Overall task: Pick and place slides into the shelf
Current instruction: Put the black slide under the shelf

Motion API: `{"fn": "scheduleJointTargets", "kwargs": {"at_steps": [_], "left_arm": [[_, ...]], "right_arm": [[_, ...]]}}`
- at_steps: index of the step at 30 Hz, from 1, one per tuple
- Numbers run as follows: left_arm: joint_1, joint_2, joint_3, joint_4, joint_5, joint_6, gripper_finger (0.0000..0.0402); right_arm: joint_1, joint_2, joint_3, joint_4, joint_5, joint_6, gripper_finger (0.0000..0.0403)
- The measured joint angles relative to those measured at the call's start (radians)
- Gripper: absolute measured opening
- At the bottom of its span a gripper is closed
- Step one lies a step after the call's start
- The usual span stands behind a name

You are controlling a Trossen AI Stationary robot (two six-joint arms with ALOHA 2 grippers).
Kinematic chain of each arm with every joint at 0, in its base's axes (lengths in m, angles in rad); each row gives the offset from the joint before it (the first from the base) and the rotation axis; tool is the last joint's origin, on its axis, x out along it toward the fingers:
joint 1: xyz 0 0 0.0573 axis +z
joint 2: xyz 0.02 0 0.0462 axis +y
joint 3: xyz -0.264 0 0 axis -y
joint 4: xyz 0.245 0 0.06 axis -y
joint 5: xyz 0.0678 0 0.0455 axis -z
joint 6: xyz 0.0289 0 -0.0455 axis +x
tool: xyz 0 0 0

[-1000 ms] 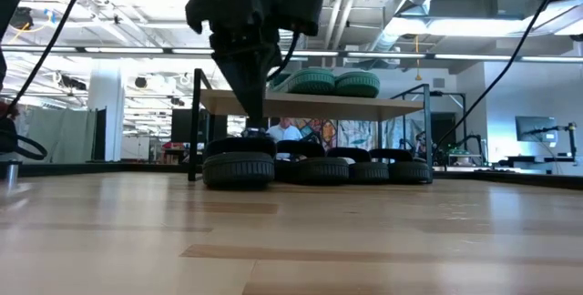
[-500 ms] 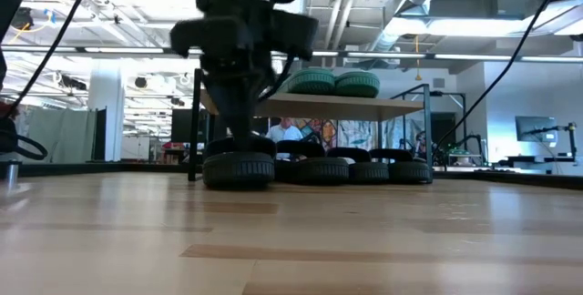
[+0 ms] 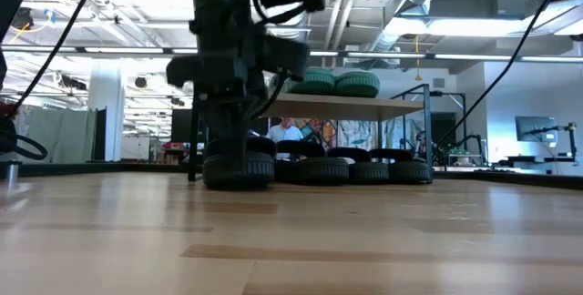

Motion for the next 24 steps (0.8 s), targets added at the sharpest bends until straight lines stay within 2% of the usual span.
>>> {"fn": "scheduleJointTargets", "kwargs": {"at_steps": [8, 24], "left_arm": [[0.023, 0.0, -0.028, 0.005, -0.094, 0.016, 0.0], [0.139, 0.0, -0.028, 0.016, -0.141, 0.113, 0.0]], "right_arm": [[0.0, 0.0, 0.0, 0.011, 0.0, 0.0, 0.0129], [0.0, 0.0, 0.0, 0.011, 0.0, 0.0, 0.0129]]}}
